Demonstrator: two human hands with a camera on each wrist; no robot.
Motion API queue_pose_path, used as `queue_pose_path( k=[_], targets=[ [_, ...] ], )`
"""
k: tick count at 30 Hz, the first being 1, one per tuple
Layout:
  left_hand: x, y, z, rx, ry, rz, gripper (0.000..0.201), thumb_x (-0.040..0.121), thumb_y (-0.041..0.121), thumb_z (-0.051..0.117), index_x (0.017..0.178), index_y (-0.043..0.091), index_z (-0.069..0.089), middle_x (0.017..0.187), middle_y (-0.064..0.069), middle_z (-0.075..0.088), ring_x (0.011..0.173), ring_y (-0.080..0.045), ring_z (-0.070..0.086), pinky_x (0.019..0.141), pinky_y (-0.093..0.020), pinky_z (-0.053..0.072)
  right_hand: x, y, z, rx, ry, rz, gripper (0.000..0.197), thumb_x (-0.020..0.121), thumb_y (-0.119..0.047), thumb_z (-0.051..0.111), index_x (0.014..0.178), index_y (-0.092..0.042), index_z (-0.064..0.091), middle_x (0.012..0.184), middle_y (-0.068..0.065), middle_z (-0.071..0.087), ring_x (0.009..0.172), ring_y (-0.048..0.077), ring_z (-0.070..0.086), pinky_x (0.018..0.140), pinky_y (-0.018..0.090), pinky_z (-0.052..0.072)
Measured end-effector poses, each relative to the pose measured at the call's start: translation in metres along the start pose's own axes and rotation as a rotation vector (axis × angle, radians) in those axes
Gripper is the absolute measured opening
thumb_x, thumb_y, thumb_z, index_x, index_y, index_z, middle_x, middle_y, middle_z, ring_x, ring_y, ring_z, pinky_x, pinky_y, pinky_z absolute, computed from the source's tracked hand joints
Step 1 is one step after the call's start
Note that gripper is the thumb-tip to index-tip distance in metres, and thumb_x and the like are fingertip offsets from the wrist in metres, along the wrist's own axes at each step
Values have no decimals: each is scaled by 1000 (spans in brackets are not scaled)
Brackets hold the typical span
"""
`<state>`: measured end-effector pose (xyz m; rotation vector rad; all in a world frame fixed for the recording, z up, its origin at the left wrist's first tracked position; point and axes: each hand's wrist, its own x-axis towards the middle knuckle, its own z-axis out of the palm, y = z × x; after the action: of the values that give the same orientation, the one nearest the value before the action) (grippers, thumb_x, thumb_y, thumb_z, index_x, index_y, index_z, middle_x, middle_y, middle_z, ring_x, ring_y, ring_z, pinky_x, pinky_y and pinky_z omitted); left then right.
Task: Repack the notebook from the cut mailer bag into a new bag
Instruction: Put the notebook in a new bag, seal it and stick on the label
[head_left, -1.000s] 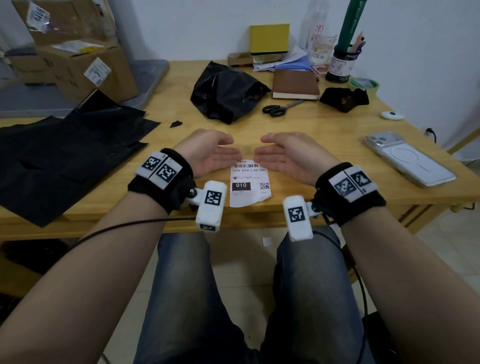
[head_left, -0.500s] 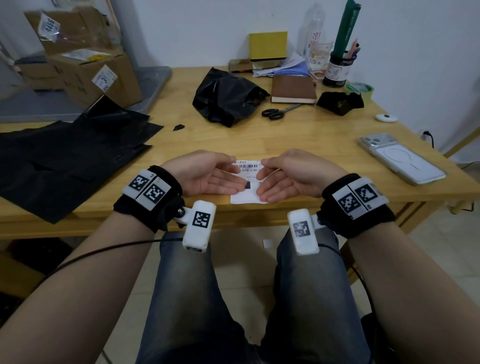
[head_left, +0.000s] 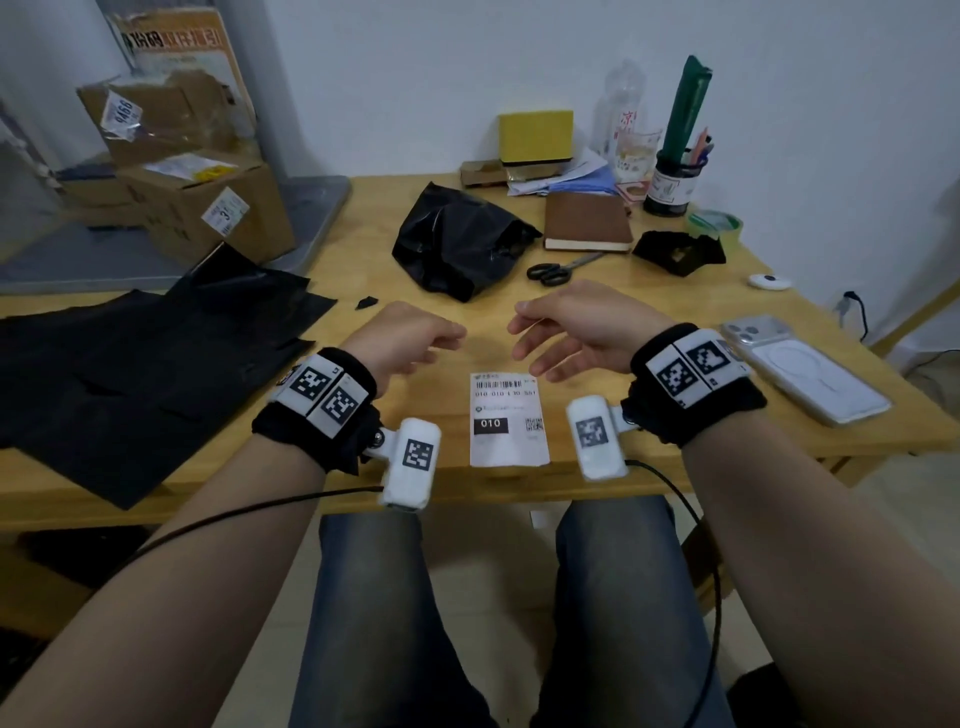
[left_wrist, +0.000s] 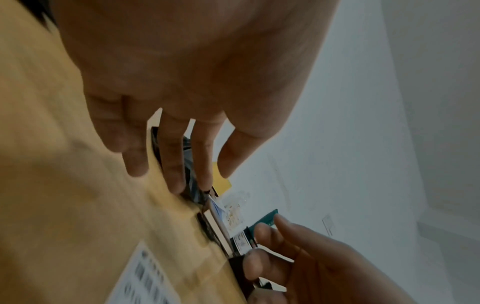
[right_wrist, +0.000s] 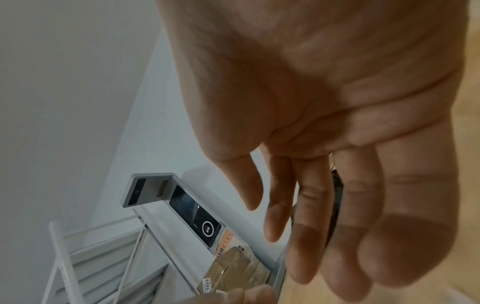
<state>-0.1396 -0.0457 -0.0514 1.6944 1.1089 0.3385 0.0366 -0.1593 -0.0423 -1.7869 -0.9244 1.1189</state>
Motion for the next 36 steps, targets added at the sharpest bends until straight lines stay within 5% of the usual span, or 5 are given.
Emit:
queue_pose_path(
  k=[11, 15, 21, 28, 36],
  targets=[
    [67, -10, -52, 402, 269, -351, 88, 82, 58, 62, 152, 15, 30, 164, -17, 2, 148, -43, 0, 118, -57, 15, 72, -53, 11, -99, -115, 6, 33, 102, -41, 56, 110, -13, 69, 94, 6, 77, 80, 25, 72, 73, 36, 53],
    [98, -31, -60, 196, 219, -371, 101, 57, 58, 68, 145, 15, 41, 155, -16, 30, 139, -38, 32, 108, -53, 37, 92, -59, 16, -121, -138, 5, 34, 102, -42, 56, 112, -13, 69, 94, 5, 78, 80, 24, 72, 75, 37, 54],
    [88, -13, -53, 93, 158, -308, 68, 89, 39, 66, 144, 6, 42, 147, -10, 43, 135, -28, 40, 92, -35, 34, 107, -62, 18, -129, -154, 23, 33, 101, -43, 56, 111, -14, 69, 96, 5, 78, 80, 24, 72, 74, 37, 54],
    [79, -2, -44, 56, 114, -237, 78, 81, 45, 70, 144, 9, 42, 142, -10, 50, 127, -28, 50, 100, -36, 41, 113, -64, 22, -134, -166, 31, 33, 101, -43, 57, 112, -14, 69, 93, 4, 77, 81, 24, 71, 72, 35, 53],
    [63, 14, -11, 14, -72, -112, 45, 84, 36, 69, 124, 16, 63, 125, -3, 63, 113, -17, 57, 74, -30, 38, 113, -58, 21, -166, -114, 22, 31, 101, -41, 58, 108, -14, 71, 82, 1, 75, 75, 24, 72, 71, 35, 53]
  ],
)
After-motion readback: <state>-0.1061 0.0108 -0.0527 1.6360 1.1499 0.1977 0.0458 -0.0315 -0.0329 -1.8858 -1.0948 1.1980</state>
